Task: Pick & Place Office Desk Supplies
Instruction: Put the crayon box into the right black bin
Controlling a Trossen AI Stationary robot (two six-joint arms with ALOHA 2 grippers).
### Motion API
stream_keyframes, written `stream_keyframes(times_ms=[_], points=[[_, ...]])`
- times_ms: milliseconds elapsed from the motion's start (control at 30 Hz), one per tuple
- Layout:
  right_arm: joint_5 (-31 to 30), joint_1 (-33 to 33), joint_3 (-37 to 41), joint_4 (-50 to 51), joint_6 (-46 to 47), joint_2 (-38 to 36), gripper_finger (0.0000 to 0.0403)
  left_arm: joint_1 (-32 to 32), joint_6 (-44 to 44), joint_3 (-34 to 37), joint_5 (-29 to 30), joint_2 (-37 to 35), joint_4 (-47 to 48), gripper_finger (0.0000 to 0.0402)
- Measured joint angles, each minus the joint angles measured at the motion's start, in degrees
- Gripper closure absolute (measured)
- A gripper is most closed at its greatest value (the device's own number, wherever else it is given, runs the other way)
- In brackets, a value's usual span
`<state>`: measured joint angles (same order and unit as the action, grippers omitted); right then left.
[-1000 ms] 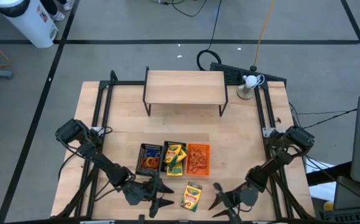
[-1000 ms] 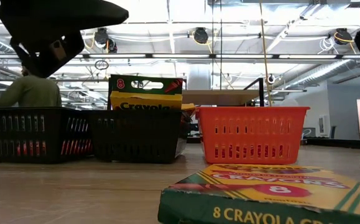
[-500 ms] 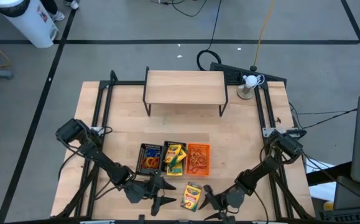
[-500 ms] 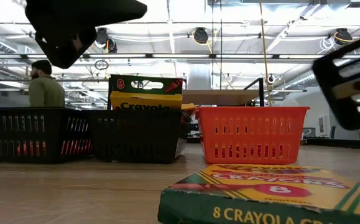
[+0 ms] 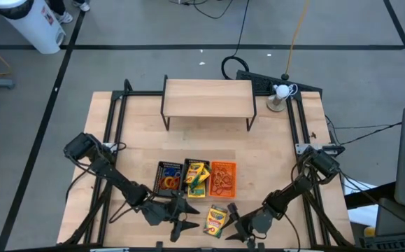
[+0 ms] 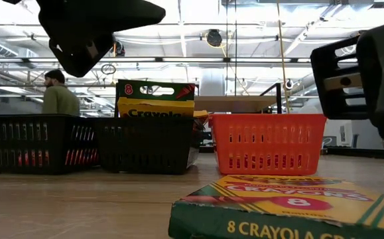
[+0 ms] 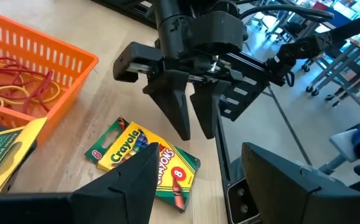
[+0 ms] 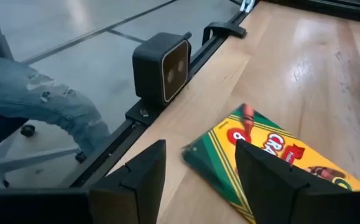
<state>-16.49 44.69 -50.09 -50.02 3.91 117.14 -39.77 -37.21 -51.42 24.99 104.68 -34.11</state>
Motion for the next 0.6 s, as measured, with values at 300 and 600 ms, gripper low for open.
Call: stream_keyframes(times_ms=[300,600], points=[[0.0,-0.4,0.0,2.2,-3.3,0.0,0.0222,0.0,-0.1,0.0,-1.0,0.0,0.0,0.0172],[0.1,-0.5,0.0,2.4,-3.2,0.0,0.0222,0.0,-0.1,0.0,-1.1,0.0,0.1,0.0172]])
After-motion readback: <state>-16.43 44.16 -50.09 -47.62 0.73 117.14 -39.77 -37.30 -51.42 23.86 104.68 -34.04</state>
